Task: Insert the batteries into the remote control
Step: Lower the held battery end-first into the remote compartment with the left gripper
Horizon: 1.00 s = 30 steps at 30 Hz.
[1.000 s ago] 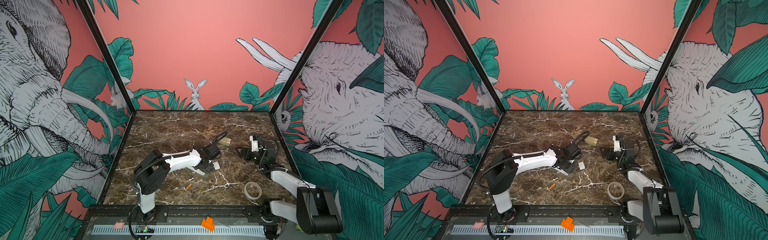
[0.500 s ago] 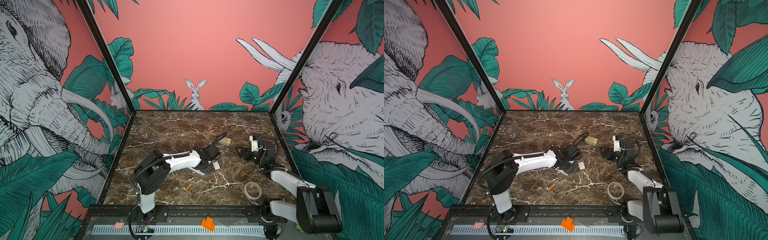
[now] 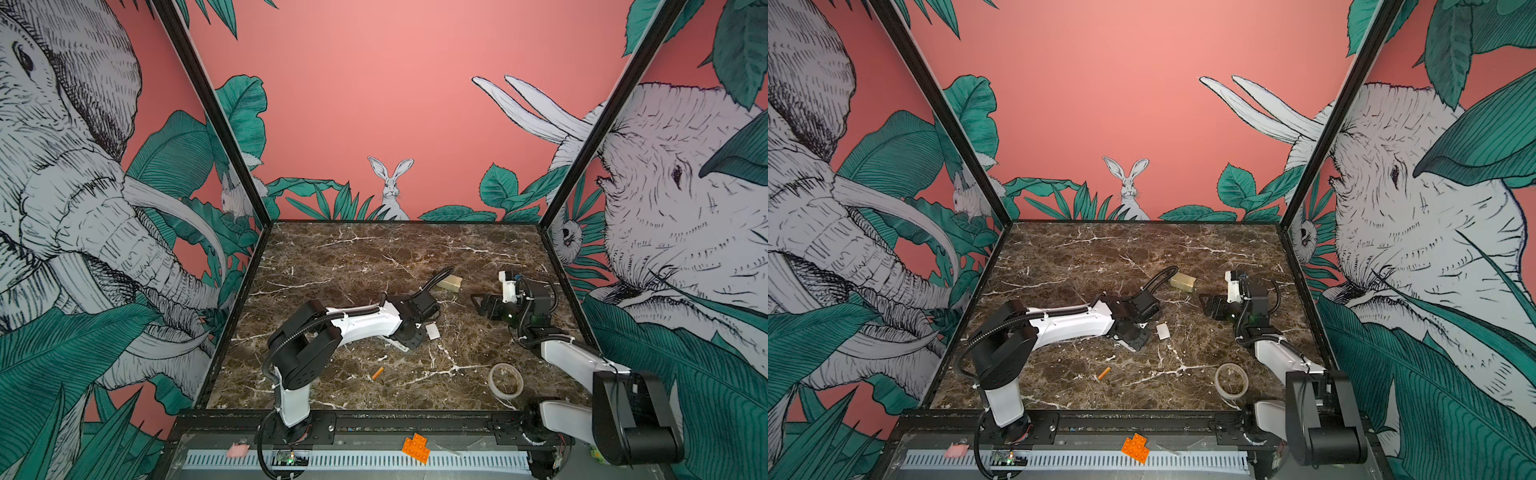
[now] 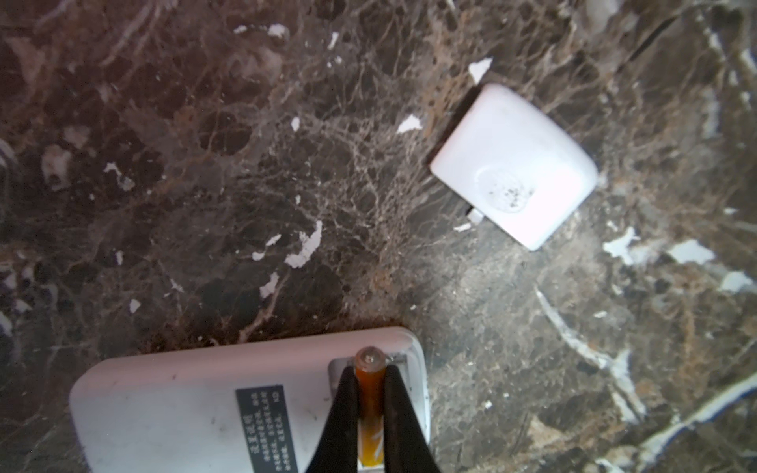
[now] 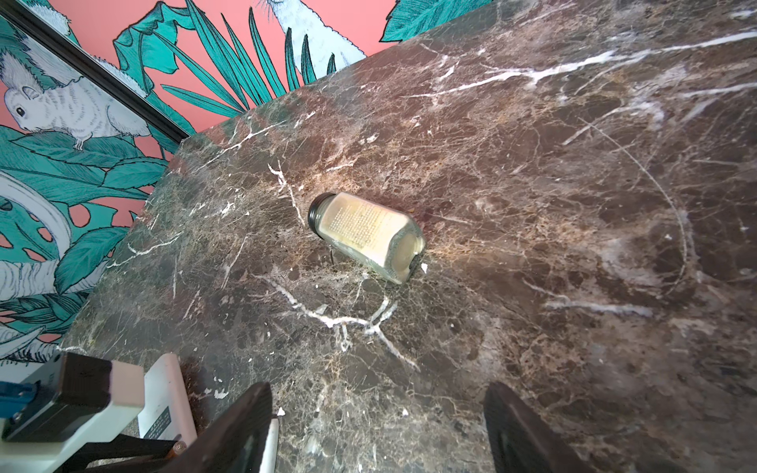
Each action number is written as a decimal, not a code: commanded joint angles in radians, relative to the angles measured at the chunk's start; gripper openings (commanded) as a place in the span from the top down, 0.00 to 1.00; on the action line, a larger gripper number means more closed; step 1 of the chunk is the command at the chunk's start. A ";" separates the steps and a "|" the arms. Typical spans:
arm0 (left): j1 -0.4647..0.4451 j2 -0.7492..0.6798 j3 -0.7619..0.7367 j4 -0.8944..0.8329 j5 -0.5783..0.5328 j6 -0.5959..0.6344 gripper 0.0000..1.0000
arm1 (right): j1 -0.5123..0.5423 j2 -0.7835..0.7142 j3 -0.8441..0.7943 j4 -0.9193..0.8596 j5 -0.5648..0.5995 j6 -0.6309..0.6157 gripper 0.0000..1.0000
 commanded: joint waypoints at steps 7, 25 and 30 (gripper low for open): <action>0.005 -0.054 -0.010 -0.004 -0.010 -0.015 0.91 | -0.002 0.005 0.012 0.049 -0.009 0.003 0.20; 0.005 -0.062 -0.018 0.007 -0.004 -0.034 0.90 | -0.002 0.009 0.011 0.055 -0.011 0.005 0.20; 0.005 -0.063 -0.019 -0.001 -0.019 -0.042 0.89 | -0.002 0.009 0.010 0.058 -0.011 0.006 0.20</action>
